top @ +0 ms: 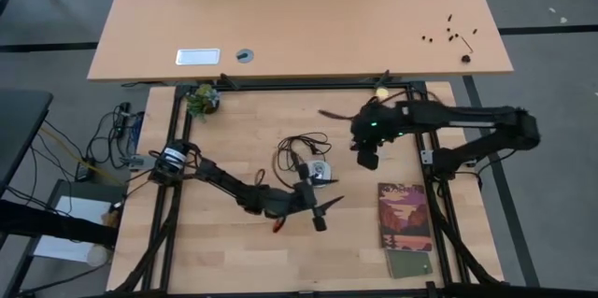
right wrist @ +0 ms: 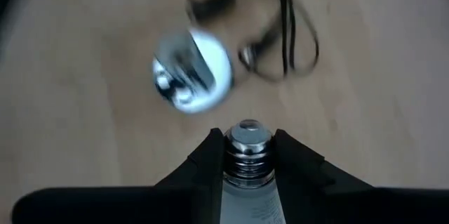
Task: Screw lightbulb
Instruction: Insert the white lightbulb into the silver lamp
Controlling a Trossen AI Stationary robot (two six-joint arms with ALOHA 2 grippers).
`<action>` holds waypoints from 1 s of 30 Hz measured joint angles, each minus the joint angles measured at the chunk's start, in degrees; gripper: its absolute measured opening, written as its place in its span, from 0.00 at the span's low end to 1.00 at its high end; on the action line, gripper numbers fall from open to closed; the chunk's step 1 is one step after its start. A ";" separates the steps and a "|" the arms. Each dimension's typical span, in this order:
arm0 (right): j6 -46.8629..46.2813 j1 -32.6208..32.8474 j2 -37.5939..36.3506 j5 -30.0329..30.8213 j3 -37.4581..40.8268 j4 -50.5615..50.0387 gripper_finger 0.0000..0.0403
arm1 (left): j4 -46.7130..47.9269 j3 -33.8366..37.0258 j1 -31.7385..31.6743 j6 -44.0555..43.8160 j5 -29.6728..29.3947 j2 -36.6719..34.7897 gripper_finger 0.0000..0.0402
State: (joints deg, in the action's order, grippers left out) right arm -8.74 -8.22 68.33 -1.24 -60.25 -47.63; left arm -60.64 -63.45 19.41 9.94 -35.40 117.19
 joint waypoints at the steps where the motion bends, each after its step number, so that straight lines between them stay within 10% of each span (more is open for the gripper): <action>1: -0.55 0.68 -1.49 0.41 0.00 0.91 0.25 | -4.92 1.81 0.10 0.28 0.87 0.00 0.55; 11: -3.68 10.16 -5.58 9.94 0.00 19.75 0.25 | -27.71 18.49 -2.03 -1.64 -8.48 0.09 0.55; 30: 2.50 16.09 4.67 17.77 0.02 53.52 0.25 | -27.78 4.51 -3.50 22.24 -21.75 0.09 0.55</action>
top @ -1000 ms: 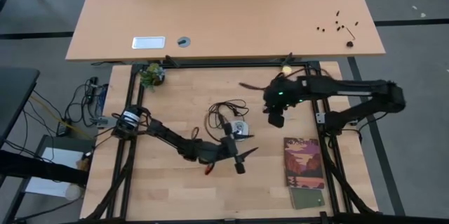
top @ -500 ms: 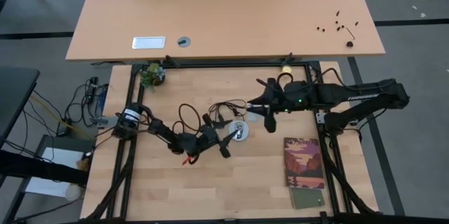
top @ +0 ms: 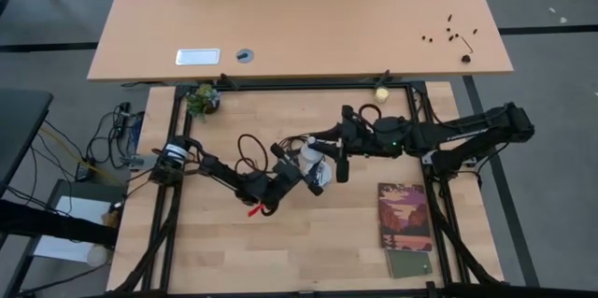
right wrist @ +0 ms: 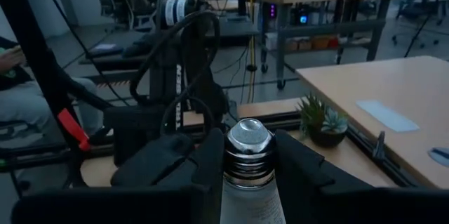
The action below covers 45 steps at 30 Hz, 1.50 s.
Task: Screw lightbulb
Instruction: Insert the white lightbulb into the silver lamp
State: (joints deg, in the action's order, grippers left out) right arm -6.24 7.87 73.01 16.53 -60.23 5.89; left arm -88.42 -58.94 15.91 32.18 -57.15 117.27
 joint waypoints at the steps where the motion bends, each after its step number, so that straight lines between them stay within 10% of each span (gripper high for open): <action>1: 0.00 0.29 -0.19 0.40 0.00 -0.41 0.25 | -0.12 -0.77 0.21 1.50 -0.90 0.00 0.55; 45: -9.94 4.42 -4.67 5.58 0.00 -37.71 0.19 | 1.38 -3.72 2.70 7.67 -6.36 -2.40 0.55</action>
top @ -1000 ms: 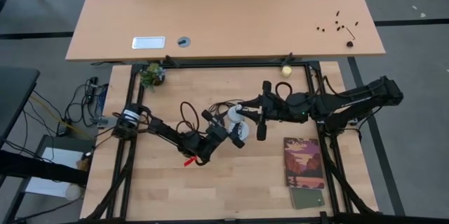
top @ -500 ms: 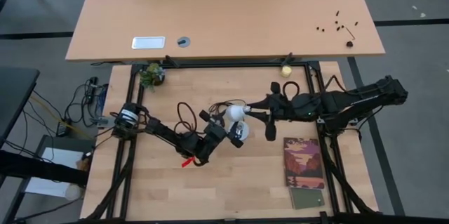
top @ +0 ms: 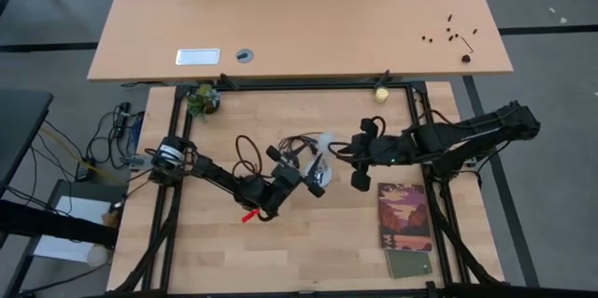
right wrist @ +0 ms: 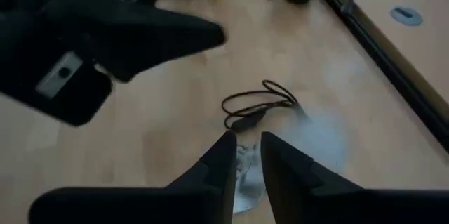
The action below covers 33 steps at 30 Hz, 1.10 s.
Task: Screw lightbulb
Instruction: Insert the white lightbulb into the silver lamp
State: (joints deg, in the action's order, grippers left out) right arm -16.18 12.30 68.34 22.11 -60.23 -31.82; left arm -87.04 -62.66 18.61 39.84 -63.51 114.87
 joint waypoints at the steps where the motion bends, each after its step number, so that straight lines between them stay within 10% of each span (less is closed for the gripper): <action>1: -0.67 -0.28 0.04 -0.92 0.04 -1.65 0.19 | 1.49 0.00 0.00 -0.94 -0.04 0.00 0.55; 9: -11.10 -3.98 1.33 -2.47 3.47 -23.41 0.22 | 13.38 2.22 0.04 -14.69 -2.88 0.15 0.55; 19: -7.65 -8.84 0.98 -4.61 10.94 -10.58 0.28 | 15.11 3.71 -0.02 -18.96 -1.19 0.15 0.55; 28: 1.52 -19.02 0.96 -2.57 11.17 -0.41 0.44 | 32.79 3.85 -3.11 -36.92 27.14 0.15 0.55; 33: 9.44 -27.39 0.96 -11.48 11.17 7.90 0.56 | 36.25 3.87 -5.56 -40.23 31.96 0.22 0.55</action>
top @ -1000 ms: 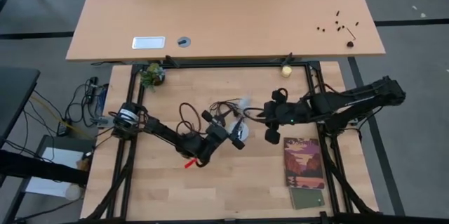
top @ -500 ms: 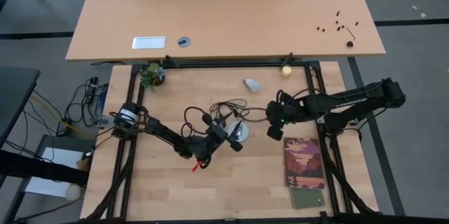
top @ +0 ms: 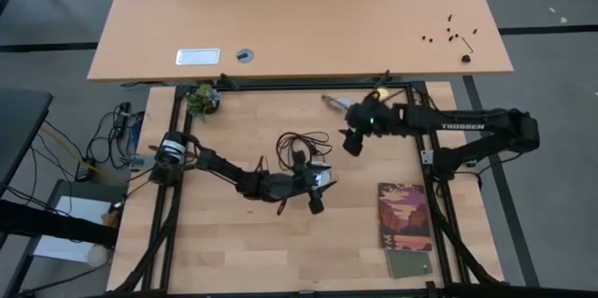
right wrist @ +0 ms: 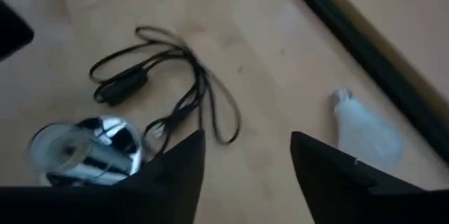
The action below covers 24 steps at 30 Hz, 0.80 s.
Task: Screw lightbulb
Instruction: Insert the white lightbulb into the silver lamp
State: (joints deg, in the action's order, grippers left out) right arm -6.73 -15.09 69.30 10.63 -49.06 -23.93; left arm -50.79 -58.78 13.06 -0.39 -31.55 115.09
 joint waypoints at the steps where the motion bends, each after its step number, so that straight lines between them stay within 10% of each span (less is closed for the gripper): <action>1: 2.24 -1.75 0.00 -1.78 0.00 0.84 0.58 | -0.13 0.00 -0.23 0.23 0.56 0.00 0.55; 24: 21.73 -27.56 15.34 -19.92 -1.11 10.64 0.79 | -9.27 3.41 -5.37 -3.78 26.34 3.09 0.55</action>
State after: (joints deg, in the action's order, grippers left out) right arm 15.00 -42.65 84.64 -9.29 -50.16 -13.29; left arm -60.06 -55.37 7.68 -4.17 -5.21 118.18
